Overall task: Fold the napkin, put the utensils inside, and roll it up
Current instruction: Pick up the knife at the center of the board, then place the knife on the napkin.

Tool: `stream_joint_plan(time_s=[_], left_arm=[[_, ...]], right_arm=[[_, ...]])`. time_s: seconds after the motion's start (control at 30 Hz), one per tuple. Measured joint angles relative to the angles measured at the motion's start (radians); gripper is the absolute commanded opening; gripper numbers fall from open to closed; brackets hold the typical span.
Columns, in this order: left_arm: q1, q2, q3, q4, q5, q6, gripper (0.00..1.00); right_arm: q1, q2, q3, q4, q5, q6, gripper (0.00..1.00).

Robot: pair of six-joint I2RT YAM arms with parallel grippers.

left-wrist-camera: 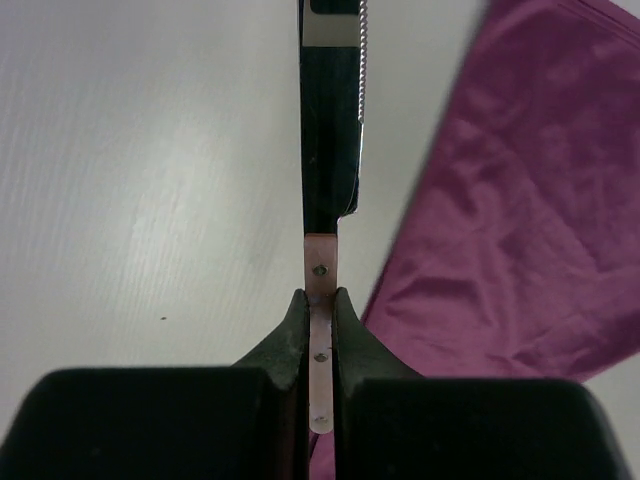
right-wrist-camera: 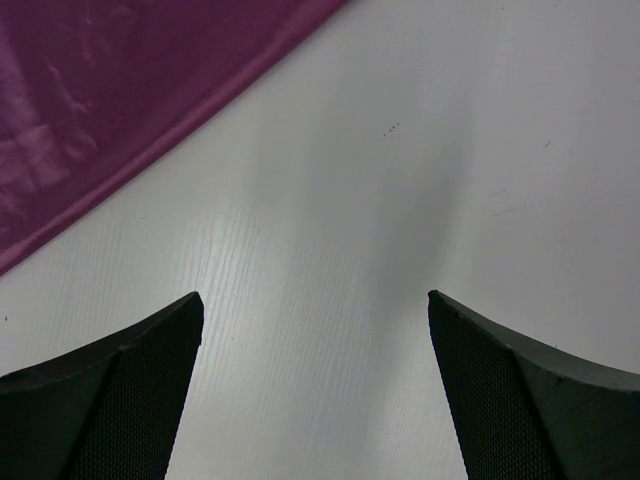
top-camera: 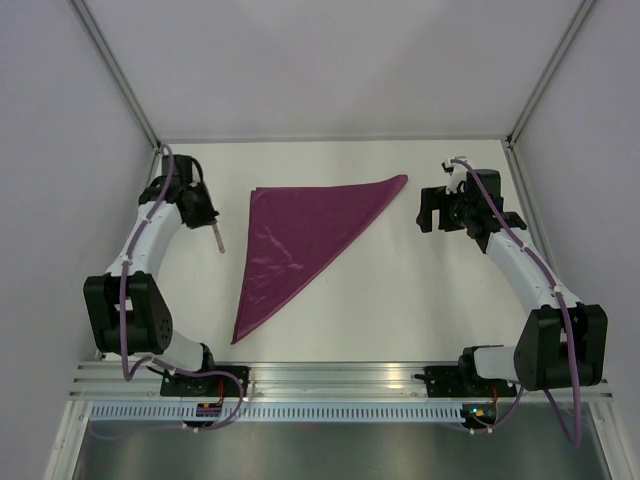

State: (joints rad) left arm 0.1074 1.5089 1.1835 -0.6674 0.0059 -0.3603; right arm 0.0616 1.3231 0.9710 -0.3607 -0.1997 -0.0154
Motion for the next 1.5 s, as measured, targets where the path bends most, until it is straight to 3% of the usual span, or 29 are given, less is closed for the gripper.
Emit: stream_joint_plan(time_s=[0.23,0.63,0.87,1.5], left_arm=[[-0.359,0.055,0.163,-0.008,0.032,0.192,0.02],[-0.656,0.455,0.385,-0.065,0.156,0.419,0.02],[-0.712,0.548,0.395,-0.100,0.227,0.437,0.02],[-0.720,0.615,0.433,-0.114,0.285,0.438,0.02]], right_arm=[[0.000,0.000,0.000,0.000,-0.008,0.000,0.98],[0.000,0.000,0.000,0.001,-0.005,-0.007,0.98],[0.000,0.000,0.000,0.001,-0.005,-0.008,0.98],[0.000,0.014,0.000,0.001,-0.005,-0.013,0.98]])
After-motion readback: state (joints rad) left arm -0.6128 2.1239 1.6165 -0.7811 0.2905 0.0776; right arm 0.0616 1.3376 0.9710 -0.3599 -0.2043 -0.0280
